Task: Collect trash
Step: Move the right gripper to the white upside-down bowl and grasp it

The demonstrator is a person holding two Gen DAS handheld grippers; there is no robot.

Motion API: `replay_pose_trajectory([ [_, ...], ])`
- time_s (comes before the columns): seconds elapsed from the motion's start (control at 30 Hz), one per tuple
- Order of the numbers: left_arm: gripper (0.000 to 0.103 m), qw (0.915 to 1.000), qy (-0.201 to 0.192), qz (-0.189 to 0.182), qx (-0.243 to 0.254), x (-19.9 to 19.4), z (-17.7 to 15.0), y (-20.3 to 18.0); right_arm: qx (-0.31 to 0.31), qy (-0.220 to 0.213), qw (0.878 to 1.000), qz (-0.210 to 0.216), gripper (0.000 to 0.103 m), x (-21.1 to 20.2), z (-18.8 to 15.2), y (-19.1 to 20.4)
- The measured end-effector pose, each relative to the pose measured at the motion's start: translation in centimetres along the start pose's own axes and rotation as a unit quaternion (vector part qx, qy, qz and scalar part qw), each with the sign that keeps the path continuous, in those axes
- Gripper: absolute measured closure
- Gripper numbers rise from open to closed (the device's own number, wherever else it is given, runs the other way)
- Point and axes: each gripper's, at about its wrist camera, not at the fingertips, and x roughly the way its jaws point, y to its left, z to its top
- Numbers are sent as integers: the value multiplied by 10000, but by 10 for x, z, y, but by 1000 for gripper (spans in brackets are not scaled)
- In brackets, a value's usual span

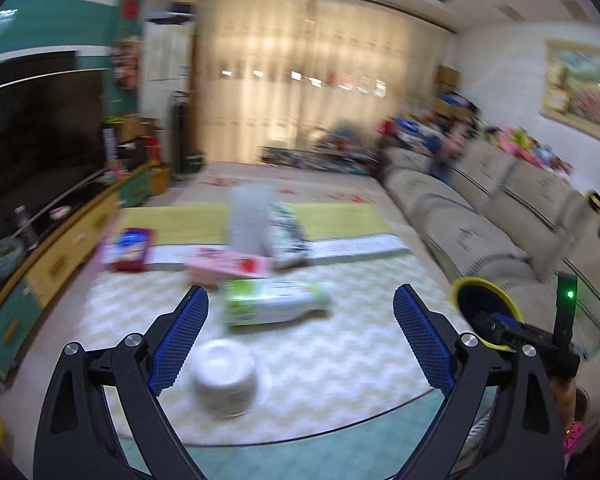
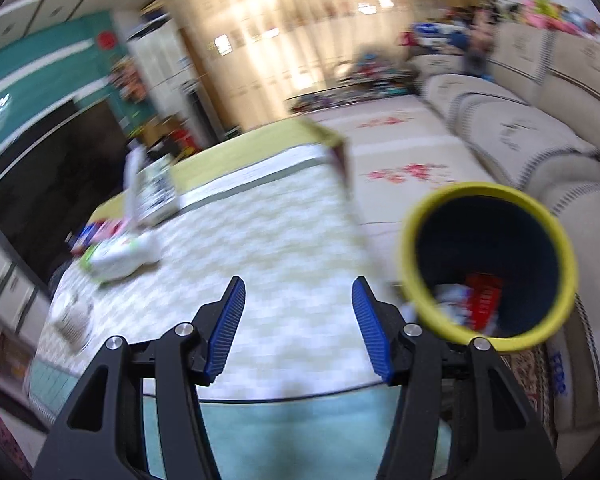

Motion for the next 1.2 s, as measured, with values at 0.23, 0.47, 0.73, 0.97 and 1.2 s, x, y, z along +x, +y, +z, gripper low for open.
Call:
replay_pose_trajectory([
  [0.23, 9, 9973, -322, 578, -304, -48, -10, 70, -1070, 501, 9878, 1018, 50, 31, -18, 119],
  [0.47, 8, 9958, -266, 673, -568, -54, -19, 100, -1944, 724, 9632, 1707, 36, 44, -39, 213],
  [0.73, 8, 9948, -96, 672, -761, -44, -29, 117, -2471, 851, 9493, 1746, 25, 72, -48, 273],
  [0.97, 8, 9943, 22, 644, -852, -33, -35, 124, -2597, 1133, 9472, 1502, 23, 104, -51, 295],
  [1.2, 8, 9939, 115, 618, -903, -25, -39, 126, -2769, 1205, 9456, 1209, 23, 119, -57, 303],
])
